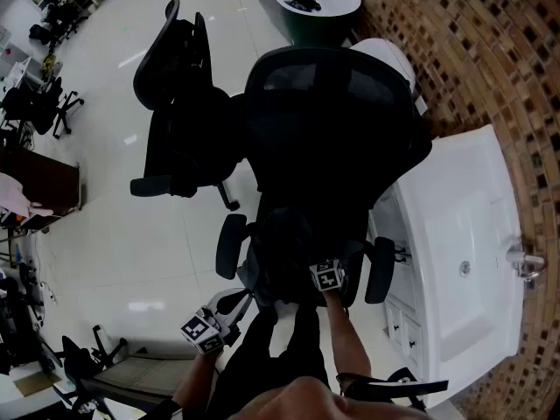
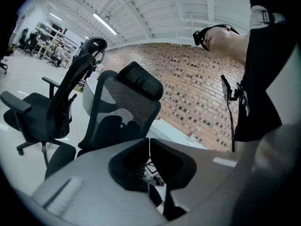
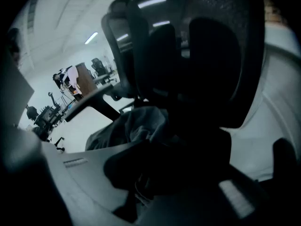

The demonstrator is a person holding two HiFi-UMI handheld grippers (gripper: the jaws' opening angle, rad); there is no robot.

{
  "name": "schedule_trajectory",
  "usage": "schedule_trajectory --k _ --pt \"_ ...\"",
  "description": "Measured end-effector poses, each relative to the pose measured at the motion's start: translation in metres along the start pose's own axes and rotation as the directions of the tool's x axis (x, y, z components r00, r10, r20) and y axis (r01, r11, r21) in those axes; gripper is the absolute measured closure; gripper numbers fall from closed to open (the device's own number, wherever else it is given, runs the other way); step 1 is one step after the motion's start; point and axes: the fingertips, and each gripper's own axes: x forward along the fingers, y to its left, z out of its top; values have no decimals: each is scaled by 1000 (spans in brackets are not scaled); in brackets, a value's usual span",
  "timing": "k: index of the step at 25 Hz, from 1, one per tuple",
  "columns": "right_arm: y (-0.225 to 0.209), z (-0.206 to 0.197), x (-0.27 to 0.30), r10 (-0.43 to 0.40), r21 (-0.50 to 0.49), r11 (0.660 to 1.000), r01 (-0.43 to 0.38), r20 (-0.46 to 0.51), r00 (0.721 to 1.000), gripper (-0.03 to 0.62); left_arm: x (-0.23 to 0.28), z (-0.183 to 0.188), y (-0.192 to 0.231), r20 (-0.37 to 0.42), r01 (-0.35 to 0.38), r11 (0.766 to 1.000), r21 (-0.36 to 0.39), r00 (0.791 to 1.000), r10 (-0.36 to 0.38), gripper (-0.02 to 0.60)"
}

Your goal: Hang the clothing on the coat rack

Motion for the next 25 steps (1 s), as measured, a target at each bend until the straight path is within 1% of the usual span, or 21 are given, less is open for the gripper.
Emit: schedule_trajectory --k 2,3,4,6,7,8,9,10,12,13,14,16,17,18,19,20,21,22,23,24,25 --pt "51 6 -46 14 -142 990 -2 78 997 566 -10 -4 11 -45 18 1000 14 999 -18 580" --pt "75 3 -58 36 -215 976 -16 88 995 566 -12 -8 21 -68 22 999 24 997 -20 580" --pt "96 -7 -59 68 -281 959 -46 71 995 566 -11 -14 35 -88 20 999 35 996 -17 580" --pt "128 -55 -43 144 -352 924 -150 -43 989 566 0 -31 67 -107 5 999 50 994 0 580" --pt "138 -91 -37 177 -344 915 -210 -126 976 566 8 -42 79 -114 -1 998 57 993 7 580" --pt "144 -128 -33 198 -310 916 -255 -205 959 566 17 -55 88 -127 -4 998 67 992 13 580" --pt "142 -159 -27 204 -256 928 -272 -263 943 563 27 -68 96 -146 -7 997 80 989 18 580" --pt "136 -181 -23 203 -188 946 -265 -294 934 548 38 -80 104 -166 -7 996 93 986 23 580" --pt "119 -203 -26 208 -26 974 -225 -293 933 367 56 -105 113 -210 1 995 104 978 21 578" --pt "108 -202 -32 208 54 978 -201 -264 942 281 66 -116 115 -236 13 994 108 972 13 566" --pt "97 -193 -40 198 122 977 -174 -218 956 256 77 -127 117 -268 31 992 124 963 4 551" --pt "72 -166 -54 137 219 969 -112 -102 985 256 105 -143 129 -343 66 975 211 939 11 518" --pt "59 -153 -58 100 263 961 -83 -48 994 258 122 -149 139 -383 76 960 268 923 34 503" --pt "47 -144 -59 69 308 949 -64 -6 998 262 141 -157 151 -428 87 943 321 902 62 468" --pt "37 -138 -57 53 347 936 -57 22 998 278 161 -165 162 -477 108 923 370 874 89 425" --pt "31 -135 -51 53 375 925 -60 31 998 311 181 -176 171 -535 148 897 415 838 109 420" --pt "30 -137 -42 66 392 918 -68 20 998 326 199 -189 179 -603 213 866 452 789 121 397" --pt "33 -144 -31 87 402 912 -77 -9 996 326 212 -207 187 -682 300 829 473 720 129 354" --pt "40 -153 -20 112 412 907 -83 -47 993 326 220 -228 196 -765 400 784 474 628 142 311" --pt "48 -164 -11 136 421 903 -89 -83 987 326 224 -248 205 -835 502 731 462 525 167 268" --pt "56 -174 -5 155 425 900 -95 -109 982 326 227 -263 212 -881 591 675 442 428 203 253"
